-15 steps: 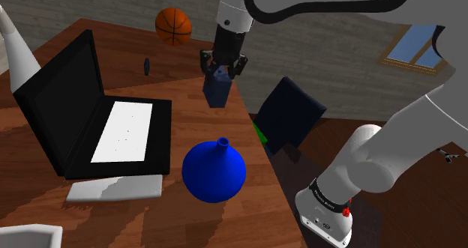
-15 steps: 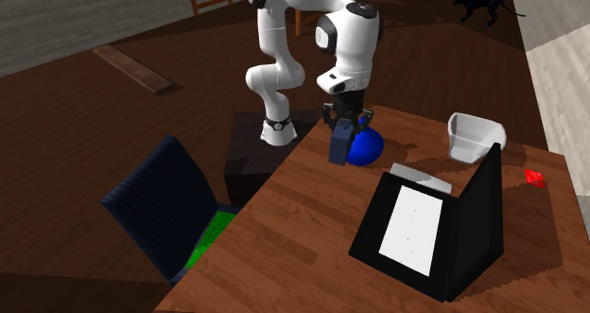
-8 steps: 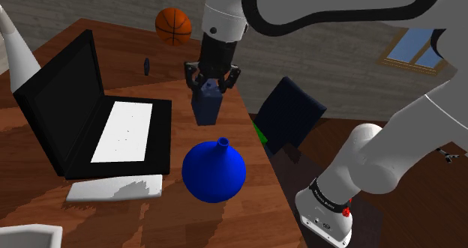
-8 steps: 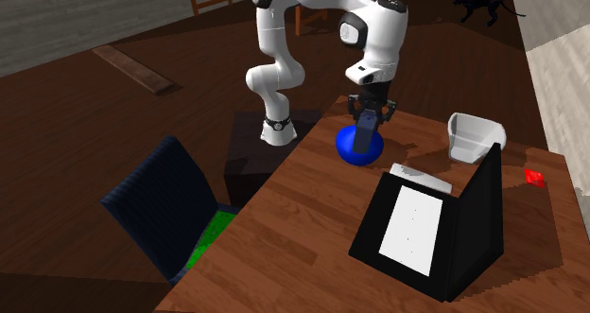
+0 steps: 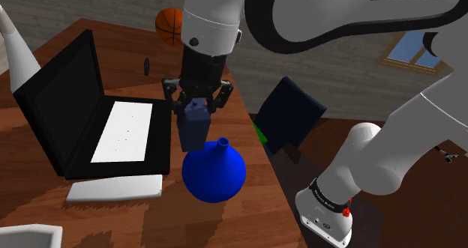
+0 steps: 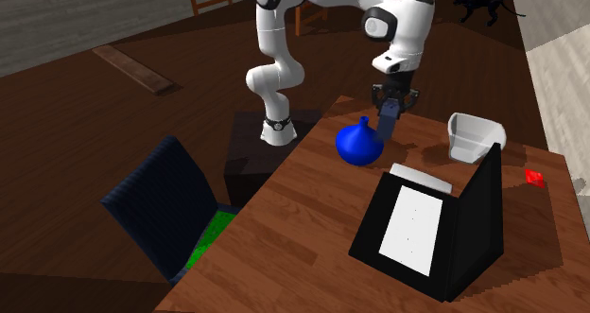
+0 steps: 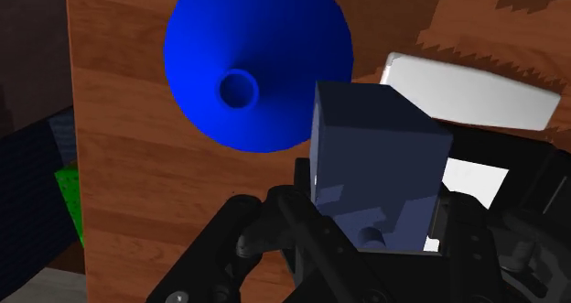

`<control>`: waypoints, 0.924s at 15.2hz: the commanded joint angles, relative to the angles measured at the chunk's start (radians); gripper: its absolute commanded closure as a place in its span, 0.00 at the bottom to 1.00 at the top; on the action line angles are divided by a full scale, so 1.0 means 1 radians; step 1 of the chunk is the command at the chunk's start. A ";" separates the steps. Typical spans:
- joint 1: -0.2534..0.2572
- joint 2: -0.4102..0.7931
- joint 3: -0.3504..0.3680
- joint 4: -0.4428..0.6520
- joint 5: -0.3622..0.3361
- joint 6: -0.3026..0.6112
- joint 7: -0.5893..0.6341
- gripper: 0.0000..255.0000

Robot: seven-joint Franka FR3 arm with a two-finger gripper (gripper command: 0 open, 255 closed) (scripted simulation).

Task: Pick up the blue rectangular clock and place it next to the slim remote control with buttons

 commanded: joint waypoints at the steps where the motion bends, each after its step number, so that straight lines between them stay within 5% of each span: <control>1: 0.020 0.026 0.036 0.028 -0.008 -0.003 0.061 1.00; 14: 0.189 0.326 0.225 0.326 -0.189 -0.058 0.465 1.00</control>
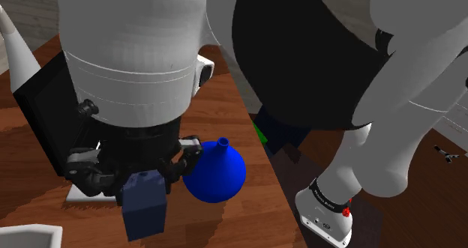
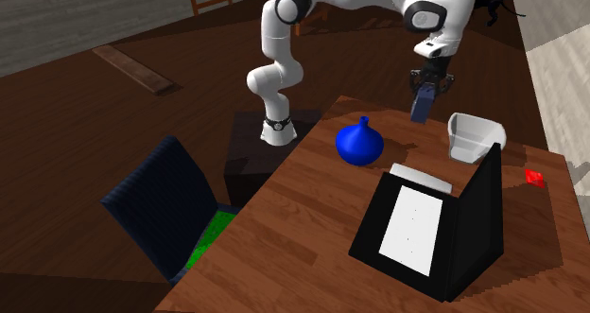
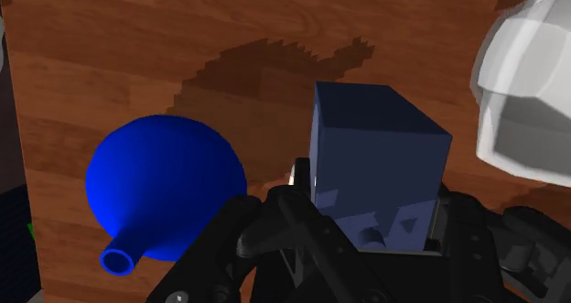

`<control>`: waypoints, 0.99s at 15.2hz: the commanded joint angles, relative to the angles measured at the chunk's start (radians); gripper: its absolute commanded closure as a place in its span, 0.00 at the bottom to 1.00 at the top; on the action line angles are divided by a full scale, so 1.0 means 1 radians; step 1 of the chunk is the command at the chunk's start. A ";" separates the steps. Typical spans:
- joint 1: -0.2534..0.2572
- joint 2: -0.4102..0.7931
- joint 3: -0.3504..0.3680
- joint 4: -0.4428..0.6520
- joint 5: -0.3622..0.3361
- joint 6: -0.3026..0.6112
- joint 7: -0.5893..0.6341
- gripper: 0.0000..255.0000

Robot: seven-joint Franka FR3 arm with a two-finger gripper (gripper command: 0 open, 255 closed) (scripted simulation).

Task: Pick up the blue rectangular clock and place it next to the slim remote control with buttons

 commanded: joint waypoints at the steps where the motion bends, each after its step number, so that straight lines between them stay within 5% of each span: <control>1: 0.042 0.066 0.020 0.066 -0.046 -0.019 0.068 1.00; 4: 0.125 0.173 0.035 0.183 -0.120 -0.058 0.162 1.00; 15: 0.118 0.186 0.023 0.050 -0.134 0.084 0.175 1.00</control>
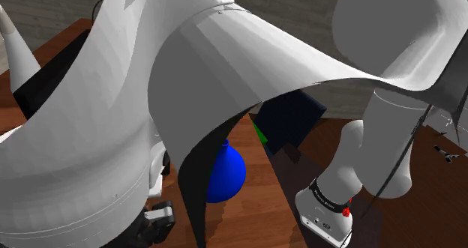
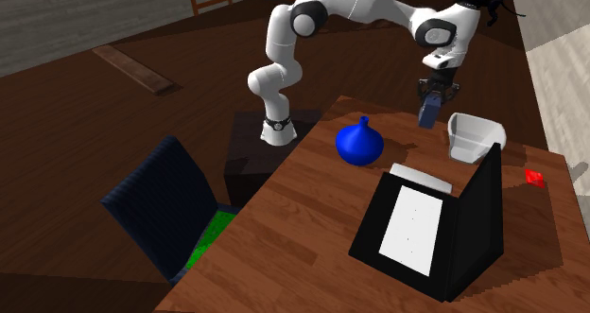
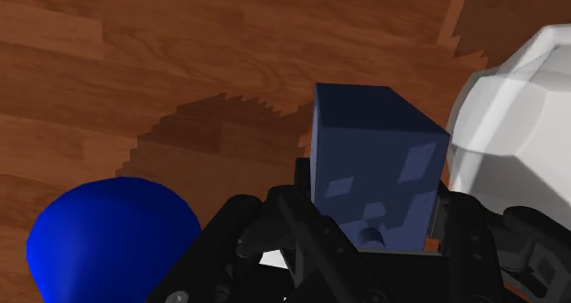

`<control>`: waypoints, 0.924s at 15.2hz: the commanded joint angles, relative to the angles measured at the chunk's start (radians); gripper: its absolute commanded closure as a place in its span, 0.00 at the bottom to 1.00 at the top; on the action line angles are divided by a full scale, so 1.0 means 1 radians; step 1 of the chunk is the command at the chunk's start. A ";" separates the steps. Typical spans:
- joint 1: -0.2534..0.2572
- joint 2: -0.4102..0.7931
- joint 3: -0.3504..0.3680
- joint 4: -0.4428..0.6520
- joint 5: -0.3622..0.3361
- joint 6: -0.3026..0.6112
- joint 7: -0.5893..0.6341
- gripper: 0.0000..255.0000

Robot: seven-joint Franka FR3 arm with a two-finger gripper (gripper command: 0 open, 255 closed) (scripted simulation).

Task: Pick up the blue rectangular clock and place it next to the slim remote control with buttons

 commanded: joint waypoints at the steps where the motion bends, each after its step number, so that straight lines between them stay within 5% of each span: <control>1: -0.001 0.002 -0.002 -0.024 -0.003 0.026 0.003 1.00; 14: 0.009 0.058 -0.023 -0.133 -0.053 0.177 0.037 1.00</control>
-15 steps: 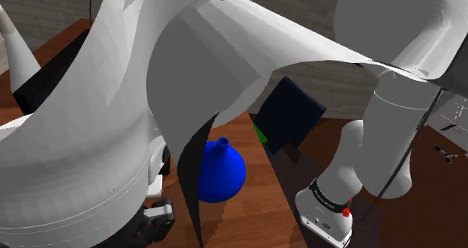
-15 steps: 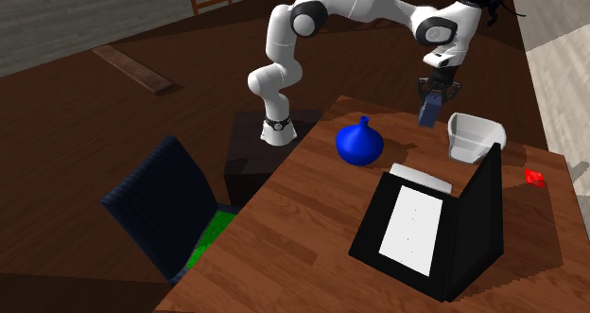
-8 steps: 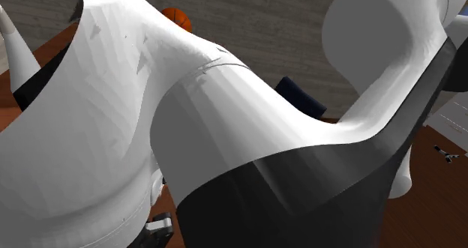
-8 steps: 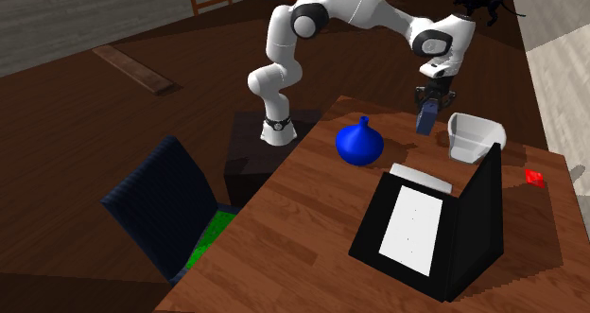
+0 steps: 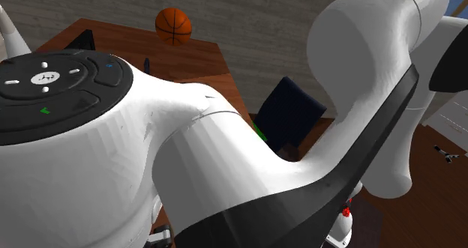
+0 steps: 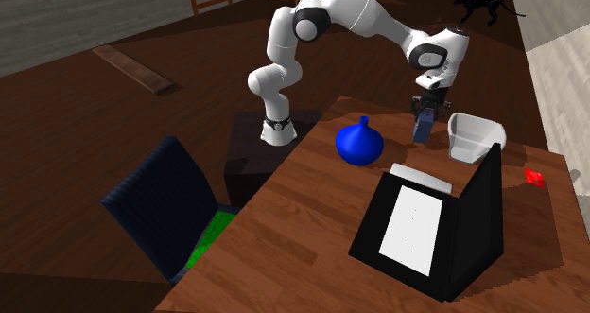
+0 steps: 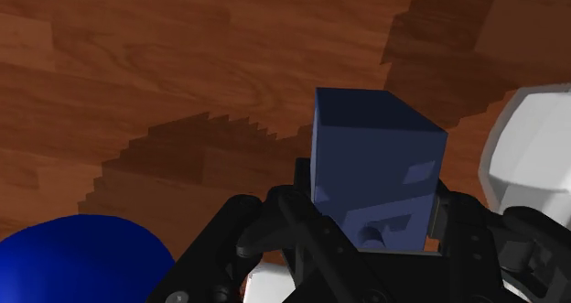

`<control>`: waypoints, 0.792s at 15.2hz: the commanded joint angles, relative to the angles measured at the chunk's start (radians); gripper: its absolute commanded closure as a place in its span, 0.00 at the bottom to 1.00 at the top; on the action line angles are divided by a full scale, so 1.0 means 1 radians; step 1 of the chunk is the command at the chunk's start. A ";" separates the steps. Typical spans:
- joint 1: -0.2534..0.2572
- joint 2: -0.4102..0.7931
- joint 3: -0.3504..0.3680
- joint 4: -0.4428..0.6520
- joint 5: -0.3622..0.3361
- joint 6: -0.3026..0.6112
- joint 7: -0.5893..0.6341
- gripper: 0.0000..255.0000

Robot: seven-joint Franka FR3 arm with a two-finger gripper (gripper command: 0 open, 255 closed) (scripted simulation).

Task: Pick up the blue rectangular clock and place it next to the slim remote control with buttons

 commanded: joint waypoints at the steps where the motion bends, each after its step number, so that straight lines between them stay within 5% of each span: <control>1: 0.004 0.013 -0.005 -0.013 -0.011 0.023 0.008 1.00; 12: 0.015 0.050 -0.021 -0.048 -0.043 0.087 0.029 1.00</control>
